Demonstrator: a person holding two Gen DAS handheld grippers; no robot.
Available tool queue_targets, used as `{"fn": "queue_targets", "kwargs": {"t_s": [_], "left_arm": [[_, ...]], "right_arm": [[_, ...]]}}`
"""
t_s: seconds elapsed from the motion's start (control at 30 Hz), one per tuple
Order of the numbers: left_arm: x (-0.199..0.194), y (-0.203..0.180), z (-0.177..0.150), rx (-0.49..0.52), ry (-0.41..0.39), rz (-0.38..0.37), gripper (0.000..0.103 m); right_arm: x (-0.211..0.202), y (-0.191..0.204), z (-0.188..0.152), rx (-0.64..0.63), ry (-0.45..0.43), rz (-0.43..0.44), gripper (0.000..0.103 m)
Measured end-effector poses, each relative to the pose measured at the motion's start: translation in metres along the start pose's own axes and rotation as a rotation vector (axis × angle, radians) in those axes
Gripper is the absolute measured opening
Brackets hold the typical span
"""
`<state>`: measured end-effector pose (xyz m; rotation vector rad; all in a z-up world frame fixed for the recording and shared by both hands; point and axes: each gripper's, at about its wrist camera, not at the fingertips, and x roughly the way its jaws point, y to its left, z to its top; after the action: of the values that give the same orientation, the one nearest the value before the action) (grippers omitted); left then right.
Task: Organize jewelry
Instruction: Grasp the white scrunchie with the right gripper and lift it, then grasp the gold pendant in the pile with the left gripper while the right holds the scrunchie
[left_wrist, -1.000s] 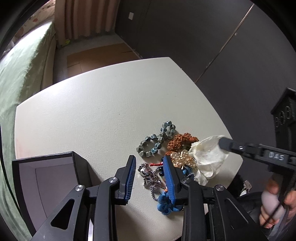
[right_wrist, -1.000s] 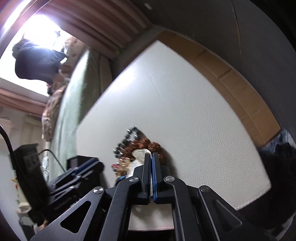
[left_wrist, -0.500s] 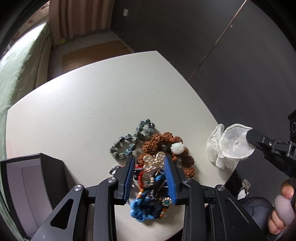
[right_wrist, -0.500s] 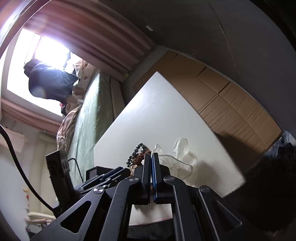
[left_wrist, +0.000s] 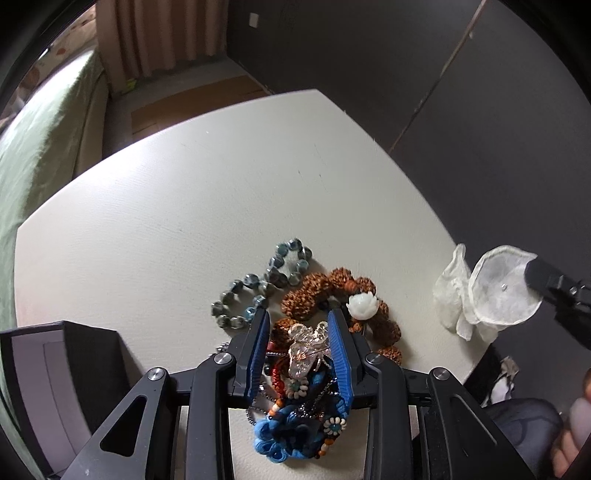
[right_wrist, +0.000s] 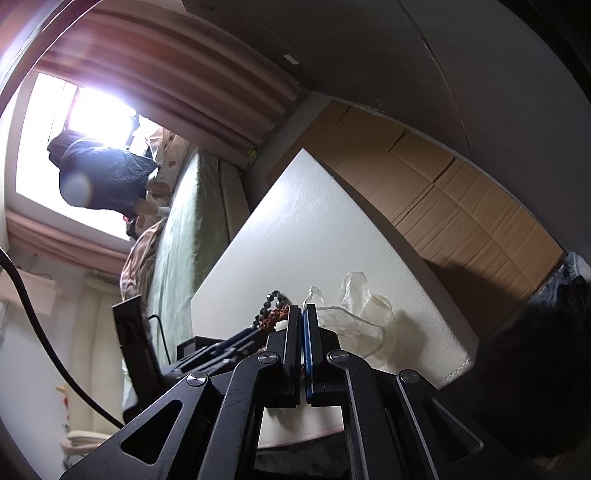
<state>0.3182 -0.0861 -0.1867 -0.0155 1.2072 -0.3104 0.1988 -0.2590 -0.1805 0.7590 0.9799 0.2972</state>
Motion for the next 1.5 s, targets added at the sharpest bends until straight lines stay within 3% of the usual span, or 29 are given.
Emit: {"fn": "queue_targets", "kwargs": {"t_s": [0.5, 0.77, 0.87, 0.9, 0.97, 1.03, 1.33, 1.5], "left_arm": [[-0.001, -0.024, -0.009, 0.111, -0.032, 0.113, 0.038], [0.0, -0.026, -0.006, 0.114, -0.048, 0.12, 0.038], [-0.007, -0.02, -0.006, 0.093, -0.065, 0.116, 0.017], [-0.01, -0.017, -0.005, 0.08, -0.07, 0.103, 0.009], [-0.02, -0.008, -0.003, 0.048, -0.082, 0.05, 0.008], [-0.031, -0.001, -0.002, 0.031, -0.112, 0.049, 0.003], [-0.061, 0.031, -0.004, -0.074, -0.15, -0.086, 0.0], [-0.063, 0.028, -0.002, -0.045, -0.145, -0.117, 0.0]], "right_arm": [[0.007, 0.008, -0.001, -0.024, 0.02, -0.027, 0.003], [0.007, 0.009, -0.003, -0.03, 0.024, -0.03, 0.003], [0.007, 0.008, -0.004, -0.034, 0.024, -0.033, 0.003], [0.007, 0.008, -0.004, -0.032, 0.024, -0.035, 0.003], [0.008, 0.007, -0.005, -0.028, 0.025, -0.04, 0.003], [0.009, 0.009, -0.006, -0.027, 0.025, -0.04, 0.003], [0.022, 0.025, -0.015, -0.044, 0.041, -0.02, 0.003], [0.026, 0.033, -0.017, -0.047, 0.04, -0.013, 0.003]]}}
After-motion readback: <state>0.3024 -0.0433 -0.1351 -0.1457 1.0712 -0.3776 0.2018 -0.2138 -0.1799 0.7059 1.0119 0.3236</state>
